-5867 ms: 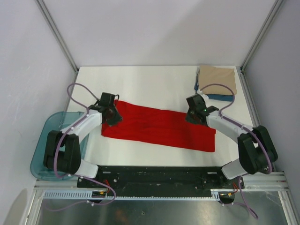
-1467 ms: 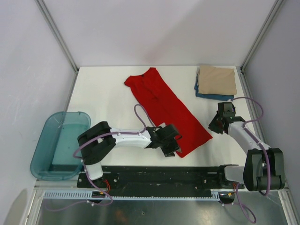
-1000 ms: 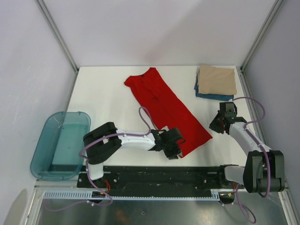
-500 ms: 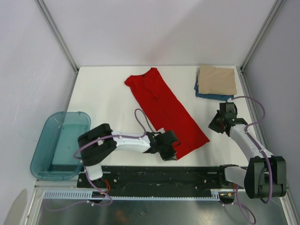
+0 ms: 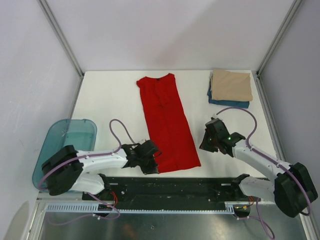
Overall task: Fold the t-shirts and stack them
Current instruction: Grab the bottom of the folded rectangular tshirt with both arms
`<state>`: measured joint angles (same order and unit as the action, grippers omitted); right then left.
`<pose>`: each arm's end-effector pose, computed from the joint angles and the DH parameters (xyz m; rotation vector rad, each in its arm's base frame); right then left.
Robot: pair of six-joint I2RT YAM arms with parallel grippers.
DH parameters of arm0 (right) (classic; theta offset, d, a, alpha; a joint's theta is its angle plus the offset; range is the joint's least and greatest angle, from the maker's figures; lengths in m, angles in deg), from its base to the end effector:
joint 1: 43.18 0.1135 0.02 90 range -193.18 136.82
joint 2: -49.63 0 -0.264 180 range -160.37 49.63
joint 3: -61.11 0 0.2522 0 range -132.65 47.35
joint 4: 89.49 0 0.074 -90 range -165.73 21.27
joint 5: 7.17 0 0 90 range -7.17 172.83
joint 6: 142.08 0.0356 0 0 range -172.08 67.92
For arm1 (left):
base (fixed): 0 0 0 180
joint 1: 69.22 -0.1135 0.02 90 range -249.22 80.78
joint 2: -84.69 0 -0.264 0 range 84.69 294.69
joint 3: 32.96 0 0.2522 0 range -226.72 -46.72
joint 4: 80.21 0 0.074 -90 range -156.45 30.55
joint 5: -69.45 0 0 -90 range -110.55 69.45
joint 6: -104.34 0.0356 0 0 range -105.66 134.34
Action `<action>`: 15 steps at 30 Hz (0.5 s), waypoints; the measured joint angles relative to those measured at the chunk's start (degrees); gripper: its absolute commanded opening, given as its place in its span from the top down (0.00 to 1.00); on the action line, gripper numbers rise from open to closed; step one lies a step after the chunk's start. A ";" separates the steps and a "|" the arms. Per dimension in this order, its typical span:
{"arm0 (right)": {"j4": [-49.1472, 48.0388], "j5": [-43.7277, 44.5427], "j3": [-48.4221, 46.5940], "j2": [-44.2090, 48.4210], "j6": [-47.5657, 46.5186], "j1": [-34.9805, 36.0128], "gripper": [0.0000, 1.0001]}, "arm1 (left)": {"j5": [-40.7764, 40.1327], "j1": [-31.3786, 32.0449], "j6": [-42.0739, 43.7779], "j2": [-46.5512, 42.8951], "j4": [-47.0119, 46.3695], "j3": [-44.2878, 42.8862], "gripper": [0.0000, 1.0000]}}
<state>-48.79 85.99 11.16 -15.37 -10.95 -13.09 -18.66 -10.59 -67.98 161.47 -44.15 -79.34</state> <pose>0.1858 0.1054 0.1967 0.2715 2.5806 0.4073 0.1140 -0.1892 0.1424 -0.6008 2.9143 -0.6008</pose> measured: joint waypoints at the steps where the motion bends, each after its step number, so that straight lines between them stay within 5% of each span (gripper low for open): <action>1: 0.37 0.11 0.37 0.37 0.83 1.49 0.79 | -0.13 -0.94 1.25 -1.01 1.03 0.44 0.99; 15: 3.37 0.48 7.98 3.56 12.90 19.65 0.70 | -0.13 -5.38 10.40 -6.16 6.16 2.56 0.99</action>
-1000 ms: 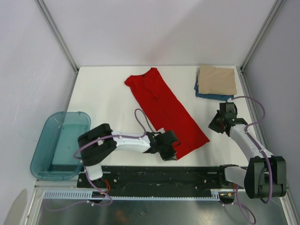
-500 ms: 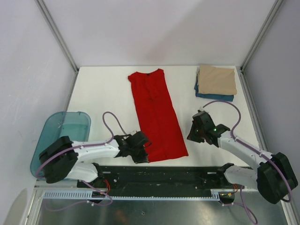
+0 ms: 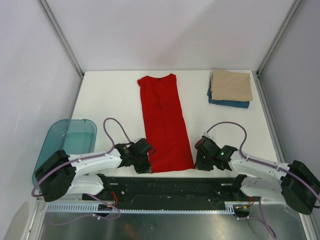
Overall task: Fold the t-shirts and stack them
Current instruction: Grab the bottom of the folded rectangular tshirt with both arms
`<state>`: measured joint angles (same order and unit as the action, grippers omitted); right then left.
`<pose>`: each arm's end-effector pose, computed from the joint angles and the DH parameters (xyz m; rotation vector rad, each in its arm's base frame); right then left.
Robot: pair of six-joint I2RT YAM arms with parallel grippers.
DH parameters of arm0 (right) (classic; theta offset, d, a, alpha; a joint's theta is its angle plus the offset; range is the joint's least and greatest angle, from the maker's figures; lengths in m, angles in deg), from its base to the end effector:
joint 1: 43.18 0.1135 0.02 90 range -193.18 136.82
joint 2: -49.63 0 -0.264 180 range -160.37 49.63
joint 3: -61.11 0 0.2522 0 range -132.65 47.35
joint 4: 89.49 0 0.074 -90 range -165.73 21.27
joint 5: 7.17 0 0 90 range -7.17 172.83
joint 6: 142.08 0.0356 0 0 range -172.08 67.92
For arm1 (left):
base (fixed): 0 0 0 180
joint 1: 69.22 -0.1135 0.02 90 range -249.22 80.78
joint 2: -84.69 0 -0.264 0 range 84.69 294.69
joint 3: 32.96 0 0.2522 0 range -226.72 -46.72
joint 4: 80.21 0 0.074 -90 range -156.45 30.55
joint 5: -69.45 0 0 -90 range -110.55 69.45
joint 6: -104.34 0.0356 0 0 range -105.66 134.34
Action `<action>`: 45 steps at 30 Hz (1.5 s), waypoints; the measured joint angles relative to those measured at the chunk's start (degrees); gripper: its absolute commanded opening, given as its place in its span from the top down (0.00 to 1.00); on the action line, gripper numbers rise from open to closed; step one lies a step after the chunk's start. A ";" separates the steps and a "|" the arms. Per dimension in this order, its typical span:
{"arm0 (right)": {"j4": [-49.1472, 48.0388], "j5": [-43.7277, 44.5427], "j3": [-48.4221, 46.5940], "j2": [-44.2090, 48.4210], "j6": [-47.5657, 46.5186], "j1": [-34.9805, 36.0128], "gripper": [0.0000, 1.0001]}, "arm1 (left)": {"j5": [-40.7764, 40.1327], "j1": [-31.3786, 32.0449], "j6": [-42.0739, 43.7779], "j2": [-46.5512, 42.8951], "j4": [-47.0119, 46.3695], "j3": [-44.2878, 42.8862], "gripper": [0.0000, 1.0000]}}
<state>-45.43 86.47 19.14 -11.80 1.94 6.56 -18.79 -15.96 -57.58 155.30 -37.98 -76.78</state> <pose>0.1183 0.1362 0.1633 0.1242 2.7683 0.4586 0.1168 -0.1583 0.1465 -0.4712 2.9198 -0.5070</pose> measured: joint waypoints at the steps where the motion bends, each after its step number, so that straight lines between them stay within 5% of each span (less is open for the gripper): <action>1: -0.15 0.00 0.22 -0.37 0.55 0.48 0.69 | 0.07 -0.02 0.13 0.00 0.00 0.00 0.99; 20: -1.62 2.82 0.26 0.59 4.44 2.51 0.67 | 1.57 2.67 1.01 0.63 0.37 -0.24 0.87; 45: -4.48 4.20 0.24 -3.39 4.46 4.13 0.73 | 1.68 2.89 1.01 0.74 0.42 -0.28 0.89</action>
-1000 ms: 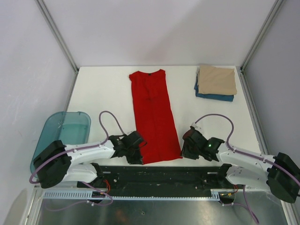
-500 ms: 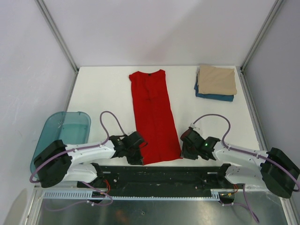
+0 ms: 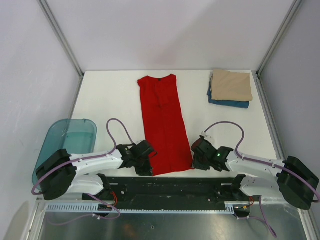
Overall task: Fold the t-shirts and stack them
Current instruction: Grab the bottom of the folded rectangular tshirt with both arms, then fold the folded rectangular tshirt in 1/3 of the way
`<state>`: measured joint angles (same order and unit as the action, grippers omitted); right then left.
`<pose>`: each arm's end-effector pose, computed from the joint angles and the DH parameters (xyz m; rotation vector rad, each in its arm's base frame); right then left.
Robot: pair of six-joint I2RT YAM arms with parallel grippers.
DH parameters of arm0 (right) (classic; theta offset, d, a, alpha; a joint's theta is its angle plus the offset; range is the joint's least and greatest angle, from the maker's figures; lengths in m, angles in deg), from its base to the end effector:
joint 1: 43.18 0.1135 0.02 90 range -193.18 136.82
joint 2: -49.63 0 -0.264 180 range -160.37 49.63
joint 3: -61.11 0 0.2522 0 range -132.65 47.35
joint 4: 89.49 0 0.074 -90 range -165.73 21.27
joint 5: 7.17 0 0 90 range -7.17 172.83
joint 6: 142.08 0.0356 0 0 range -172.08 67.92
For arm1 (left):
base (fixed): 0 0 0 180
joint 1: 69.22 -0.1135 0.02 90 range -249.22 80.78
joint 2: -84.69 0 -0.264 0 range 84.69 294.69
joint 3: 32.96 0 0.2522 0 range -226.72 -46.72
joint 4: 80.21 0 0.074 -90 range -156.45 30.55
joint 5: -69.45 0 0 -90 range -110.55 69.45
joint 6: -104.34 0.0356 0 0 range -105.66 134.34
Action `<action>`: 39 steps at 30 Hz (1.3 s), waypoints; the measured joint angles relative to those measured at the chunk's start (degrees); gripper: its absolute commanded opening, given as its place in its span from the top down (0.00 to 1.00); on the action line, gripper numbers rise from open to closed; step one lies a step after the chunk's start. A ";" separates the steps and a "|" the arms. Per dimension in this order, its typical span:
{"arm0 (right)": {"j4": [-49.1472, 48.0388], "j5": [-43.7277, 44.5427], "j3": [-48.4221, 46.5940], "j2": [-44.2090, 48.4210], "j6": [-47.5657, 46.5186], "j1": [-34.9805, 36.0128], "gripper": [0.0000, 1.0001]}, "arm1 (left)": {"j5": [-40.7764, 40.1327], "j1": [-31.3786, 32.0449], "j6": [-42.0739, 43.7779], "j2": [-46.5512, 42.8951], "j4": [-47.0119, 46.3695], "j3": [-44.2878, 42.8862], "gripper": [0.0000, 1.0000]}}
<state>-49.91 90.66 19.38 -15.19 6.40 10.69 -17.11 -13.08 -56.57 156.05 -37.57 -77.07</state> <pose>0.1159 0.1505 0.1564 0.1552 2.7259 0.4474 0.1083 -0.1652 0.1453 -0.3691 2.9720 -0.5154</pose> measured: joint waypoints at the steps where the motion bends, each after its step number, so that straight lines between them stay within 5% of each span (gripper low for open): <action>1: -0.07 0.09 0.00 -0.11 0.02 0.11 0.76 | 0.00 0.00 0.02 0.00 0.00 0.00 0.90; 7: -0.55 0.09 -0.02 -0.79 0.26 0.57 0.99 | 0.13 0.02 0.02 -0.02 -0.02 0.00 0.92; 25: 9.14 3.32 -8.00 3.98 3.06 8.79 1.00 | -0.59 3.04 0.94 -8.68 5.84 1.25 1.00; 39: 2.01 7.06 -30.60 -19.17 -9.33 -4.50 1.00 | -8.55 -13.49 12.13 2.32 8.17 -16.70 1.00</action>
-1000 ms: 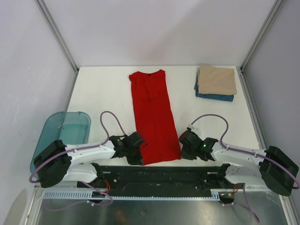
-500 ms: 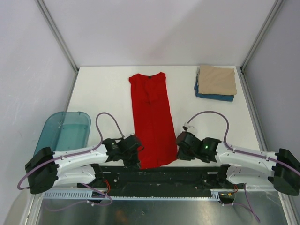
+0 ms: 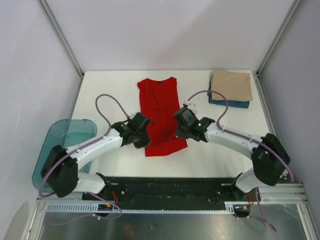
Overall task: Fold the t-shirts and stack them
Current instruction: Fold the folded rectangular tshirt in 1/3 of the way
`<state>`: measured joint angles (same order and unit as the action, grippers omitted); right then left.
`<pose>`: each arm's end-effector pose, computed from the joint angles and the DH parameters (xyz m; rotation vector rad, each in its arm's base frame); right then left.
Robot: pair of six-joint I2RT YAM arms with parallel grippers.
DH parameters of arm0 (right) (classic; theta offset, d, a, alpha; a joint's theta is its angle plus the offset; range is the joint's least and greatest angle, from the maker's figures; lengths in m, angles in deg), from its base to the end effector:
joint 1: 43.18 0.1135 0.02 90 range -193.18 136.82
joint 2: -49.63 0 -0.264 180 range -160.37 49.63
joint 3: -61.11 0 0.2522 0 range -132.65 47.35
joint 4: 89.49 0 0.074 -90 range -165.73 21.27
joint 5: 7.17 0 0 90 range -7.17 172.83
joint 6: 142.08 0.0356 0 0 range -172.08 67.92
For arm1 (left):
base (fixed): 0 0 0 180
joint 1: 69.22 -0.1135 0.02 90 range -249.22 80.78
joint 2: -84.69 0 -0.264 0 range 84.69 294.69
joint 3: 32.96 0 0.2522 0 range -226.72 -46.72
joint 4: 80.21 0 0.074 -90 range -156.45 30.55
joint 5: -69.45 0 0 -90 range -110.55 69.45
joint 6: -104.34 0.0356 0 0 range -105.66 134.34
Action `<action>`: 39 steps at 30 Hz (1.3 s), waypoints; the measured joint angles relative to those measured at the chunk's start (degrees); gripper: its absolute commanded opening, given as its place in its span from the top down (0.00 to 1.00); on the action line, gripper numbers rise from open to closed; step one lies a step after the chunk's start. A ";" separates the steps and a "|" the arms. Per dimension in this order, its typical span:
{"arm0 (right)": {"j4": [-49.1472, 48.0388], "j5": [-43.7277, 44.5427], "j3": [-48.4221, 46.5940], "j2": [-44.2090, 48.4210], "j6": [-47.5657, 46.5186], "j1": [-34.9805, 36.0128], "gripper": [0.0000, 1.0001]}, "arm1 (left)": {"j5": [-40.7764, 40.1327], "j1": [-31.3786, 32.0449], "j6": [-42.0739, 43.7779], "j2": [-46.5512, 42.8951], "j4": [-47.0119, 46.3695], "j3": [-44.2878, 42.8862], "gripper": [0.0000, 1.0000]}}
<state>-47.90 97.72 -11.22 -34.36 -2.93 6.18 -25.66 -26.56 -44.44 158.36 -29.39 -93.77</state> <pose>0.2051 0.2249 0.2382 0.1040 2.5016 0.4162 0.1788 -0.1604 0.2126 -0.4144 2.7212 -0.4204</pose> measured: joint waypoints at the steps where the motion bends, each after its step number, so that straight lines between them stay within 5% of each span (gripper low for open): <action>1: -0.81 -0.11 -1.05 -1.66 -0.66 -1.01 1.00 | -0.79 -1.40 0.96 1.60 -0.28 -1.66 1.00; 16: -13.60 -3.85 -15.06 -23.76 -5.18 -14.53 1.00 | -6.36 -13.86 8.28 24.35 -6.29 -22.18 1.00; 39: -18.97 -7.96 -18.58 -26.73 -5.27 -19.58 0.96 | -4.20 -19.65 11.63 32.96 -8.00 -28.26 0.97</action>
<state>-66.87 89.77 -29.80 -61.09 -8.20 -13.40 -29.85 -46.21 -32.81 191.32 -37.39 -122.03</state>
